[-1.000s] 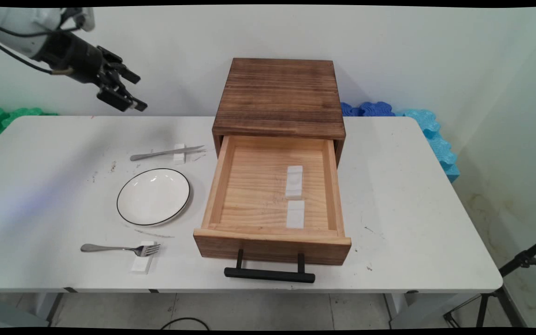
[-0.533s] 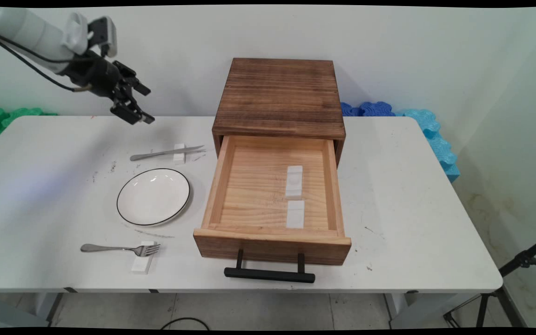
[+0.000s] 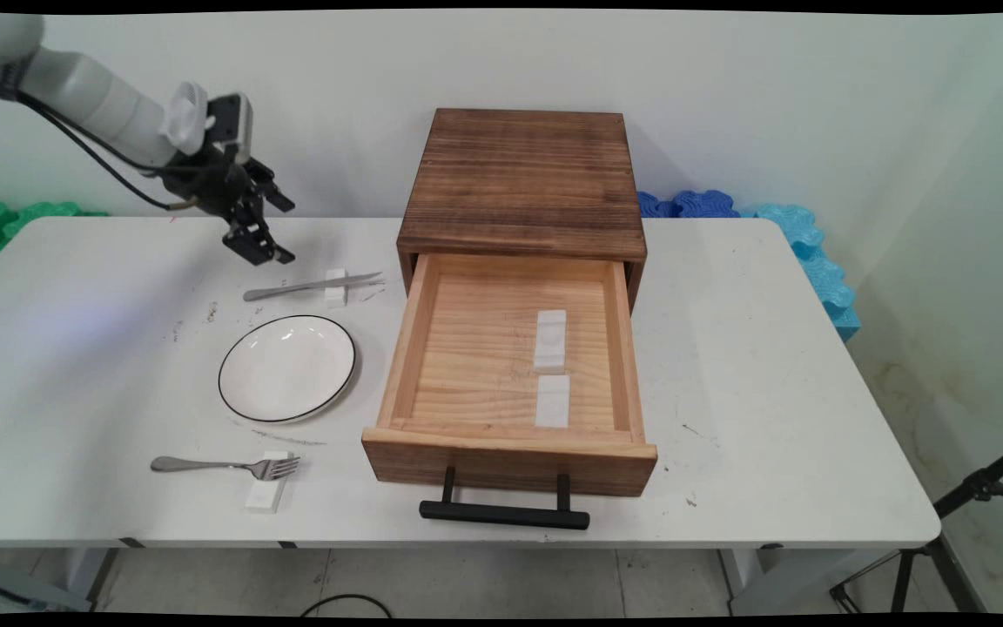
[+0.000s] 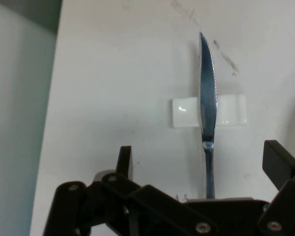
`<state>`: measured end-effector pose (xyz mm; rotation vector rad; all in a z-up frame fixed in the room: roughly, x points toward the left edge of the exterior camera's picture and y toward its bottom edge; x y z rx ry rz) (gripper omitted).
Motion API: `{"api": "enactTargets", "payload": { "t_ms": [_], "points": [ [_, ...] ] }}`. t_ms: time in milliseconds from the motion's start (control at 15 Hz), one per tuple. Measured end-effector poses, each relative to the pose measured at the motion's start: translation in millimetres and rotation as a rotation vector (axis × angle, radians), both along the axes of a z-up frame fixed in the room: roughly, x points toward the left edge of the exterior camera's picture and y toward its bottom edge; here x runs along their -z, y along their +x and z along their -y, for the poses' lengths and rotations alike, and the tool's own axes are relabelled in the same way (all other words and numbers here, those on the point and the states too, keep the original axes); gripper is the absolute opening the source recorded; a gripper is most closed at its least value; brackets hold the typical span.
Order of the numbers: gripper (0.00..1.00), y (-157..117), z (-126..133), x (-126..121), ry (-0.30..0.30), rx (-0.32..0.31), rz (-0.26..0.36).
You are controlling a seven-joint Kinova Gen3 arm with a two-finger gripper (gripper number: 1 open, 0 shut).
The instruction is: Pick up the knife from the left of the white plate
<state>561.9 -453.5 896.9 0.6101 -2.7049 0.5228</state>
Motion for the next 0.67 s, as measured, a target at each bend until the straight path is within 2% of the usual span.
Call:
{"api": "enactTargets", "payload": {
  "t_ms": [333,667],
  "points": [
    [1.0,4.6,18.2,33.6,0.037,0.061,0.049],
    [1.0,5.2,32.7,52.9,0.066,0.095,0.065]
  ]
}}
